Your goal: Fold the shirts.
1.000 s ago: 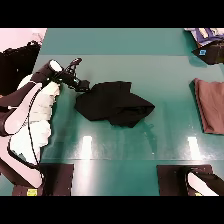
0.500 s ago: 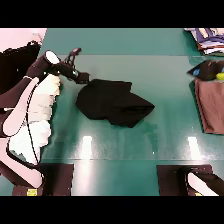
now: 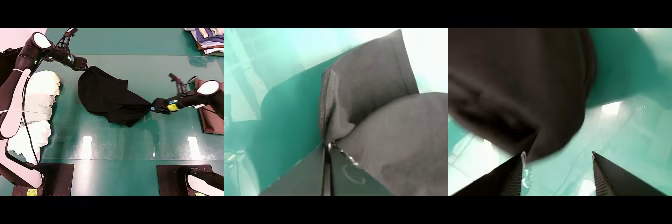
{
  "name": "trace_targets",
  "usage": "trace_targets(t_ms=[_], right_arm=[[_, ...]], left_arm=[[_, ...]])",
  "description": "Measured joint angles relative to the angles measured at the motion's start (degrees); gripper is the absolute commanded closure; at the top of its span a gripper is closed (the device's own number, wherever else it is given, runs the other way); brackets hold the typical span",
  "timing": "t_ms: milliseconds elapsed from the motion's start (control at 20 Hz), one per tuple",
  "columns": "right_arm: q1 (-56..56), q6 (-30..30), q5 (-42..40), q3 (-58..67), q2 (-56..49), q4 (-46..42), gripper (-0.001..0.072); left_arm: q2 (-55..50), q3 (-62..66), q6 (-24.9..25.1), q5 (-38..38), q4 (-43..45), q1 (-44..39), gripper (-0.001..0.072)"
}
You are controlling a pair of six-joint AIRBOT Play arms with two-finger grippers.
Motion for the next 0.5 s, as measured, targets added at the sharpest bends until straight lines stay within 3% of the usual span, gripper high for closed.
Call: trace_targets(t_ms=[50, 250, 500], right_arm=[[0.92, -0.35, -1.16, 0.31, -1.6, 0.33, 0.0693], [1.9, -2.91, -3.93, 3.63, -4.31, 0.59, 0.0693], [-2.47, -4.17, -4.57, 14.12, 2.56, -1.03, 0.0693]], left_arm=[[0.02, 0.11, -0.02, -0.35, 0.02, 0.0, 0.0682], [1.92, 0.68, -0.74, -0.87, 1.09, -0.02, 0.0682], [12.04, 5.73, -2.43, -0.9, 5.01, 0.0, 0.0681]])
